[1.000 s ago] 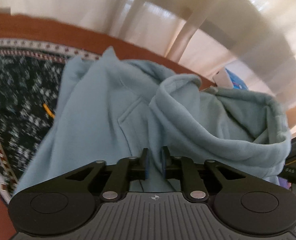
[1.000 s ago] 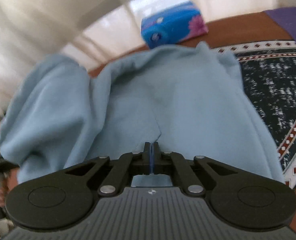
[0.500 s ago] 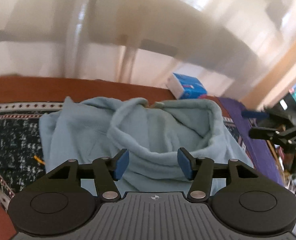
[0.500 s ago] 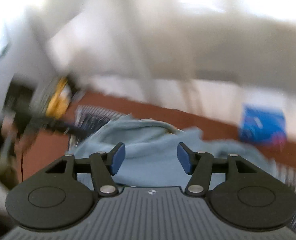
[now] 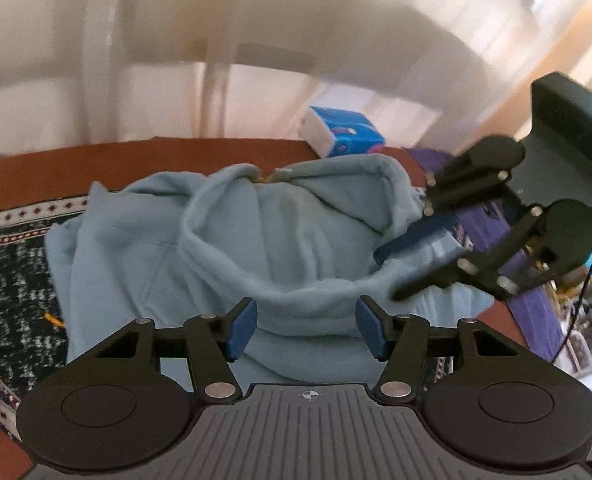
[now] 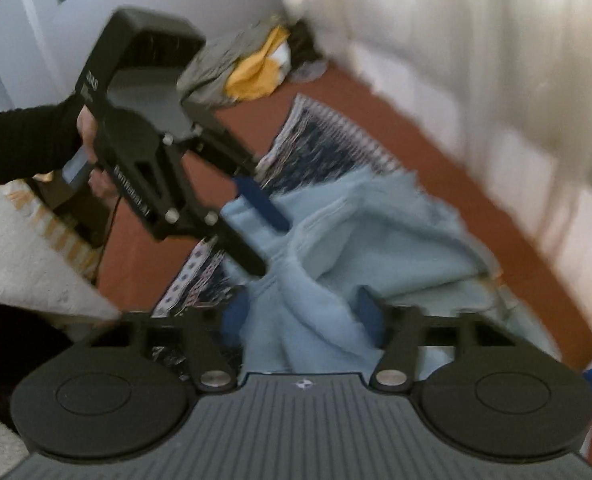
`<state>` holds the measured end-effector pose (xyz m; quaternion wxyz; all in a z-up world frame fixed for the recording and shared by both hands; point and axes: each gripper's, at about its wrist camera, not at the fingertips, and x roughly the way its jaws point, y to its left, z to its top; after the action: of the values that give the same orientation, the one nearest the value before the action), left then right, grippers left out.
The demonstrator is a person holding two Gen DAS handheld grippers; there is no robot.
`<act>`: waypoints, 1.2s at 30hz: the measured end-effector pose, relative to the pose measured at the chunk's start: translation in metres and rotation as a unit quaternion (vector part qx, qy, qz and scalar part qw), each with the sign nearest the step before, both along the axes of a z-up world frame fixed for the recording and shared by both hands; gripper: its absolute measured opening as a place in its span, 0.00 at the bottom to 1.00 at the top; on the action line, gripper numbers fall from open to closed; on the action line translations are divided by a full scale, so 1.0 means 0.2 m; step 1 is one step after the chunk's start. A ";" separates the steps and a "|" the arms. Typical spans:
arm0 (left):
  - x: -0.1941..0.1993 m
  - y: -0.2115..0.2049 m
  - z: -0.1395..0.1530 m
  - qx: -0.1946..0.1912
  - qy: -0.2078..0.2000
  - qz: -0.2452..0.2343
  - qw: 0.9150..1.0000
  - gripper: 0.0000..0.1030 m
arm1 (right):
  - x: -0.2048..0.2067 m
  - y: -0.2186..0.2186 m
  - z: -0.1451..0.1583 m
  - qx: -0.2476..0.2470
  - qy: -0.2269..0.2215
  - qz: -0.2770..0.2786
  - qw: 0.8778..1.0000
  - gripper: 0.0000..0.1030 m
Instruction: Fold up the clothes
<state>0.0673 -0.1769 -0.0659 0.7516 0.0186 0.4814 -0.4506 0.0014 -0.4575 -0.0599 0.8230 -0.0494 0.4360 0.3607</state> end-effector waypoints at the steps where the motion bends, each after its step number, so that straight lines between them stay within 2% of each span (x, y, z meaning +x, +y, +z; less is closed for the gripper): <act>1: 0.01 0.01 0.00 -0.005 0.002 0.006 1.000 0.68 | 0.02 -0.01 -0.01 -0.001 0.005 -0.013 1.000 0.23; 3: 0.03 0.02 0.01 -0.014 0.007 0.017 1.000 0.68 | 0.05 -0.09 0.00 0.009 -0.016 -0.064 0.998 0.22; 6: 0.06 -0.03 -0.02 -0.030 0.018 0.020 0.999 0.68 | 0.11 -0.23 -0.03 0.006 -0.034 -0.159 0.987 0.20; 11: 0.12 -0.17 -0.10 -0.041 0.020 0.016 0.999 0.68 | 0.22 -0.37 -0.26 -0.032 -0.006 -0.249 0.968 0.18; 15: 0.18 -0.27 -0.18 -0.025 0.000 0.017 1.000 0.68 | 0.24 -0.43 -0.43 -0.035 0.007 -0.293 0.955 0.15; 19: 0.34 -0.30 -0.28 -0.026 0.015 0.071 0.997 0.68 | 0.21 -0.49 -0.44 0.000 0.009 -0.329 0.944 0.19; 22: 0.44 -0.29 -0.33 -0.032 0.026 0.109 0.993 0.67 | 0.10 -0.56 -0.32 0.053 -0.029 -0.365 0.929 0.26; 23: 0.47 -0.29 -0.35 -0.034 0.027 0.119 0.992 0.67 | 0.05 -0.58 -0.28 0.073 -0.045 -0.381 0.920 0.31; 26: 0.49 -0.26 -0.33 -0.048 0.036 0.139 0.988 0.66 | -0.11 -0.64 -0.17 0.120 -0.070 -0.427 0.893 0.36; 27: 0.48 -0.24 -0.30 -0.059 0.036 0.143 0.987 0.67 | -0.17 -0.65 -0.16 0.119 -0.068 -0.436 0.890 0.42; 31: 0.35 -0.12 -0.17 -0.076 0.007 0.149 0.986 0.74 | -0.38 -0.65 -0.24 0.105 -0.038 -0.461 0.881 0.53; 32: 0.30 -0.09 -0.16 -0.068 0.002 0.151 0.986 0.78 | -0.43 -0.65 -0.28 0.114 -0.023 -0.471 0.874 0.53; 34: 0.23 -0.04 -0.17 -0.038 -0.007 0.163 0.986 0.79 | -0.50 -0.64 -0.38 0.145 0.006 -0.495 0.856 0.54; 36: 0.18 -0.01 -0.22 -0.023 0.002 0.181 0.983 0.79 | -0.54 -0.63 -0.46 0.170 0.031 -0.516 0.839 0.56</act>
<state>0.1041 -0.1791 -0.1101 0.8199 -0.0867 0.4680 -0.3181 -0.1075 -0.5833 -0.1525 0.8716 0.3345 0.3554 -0.0461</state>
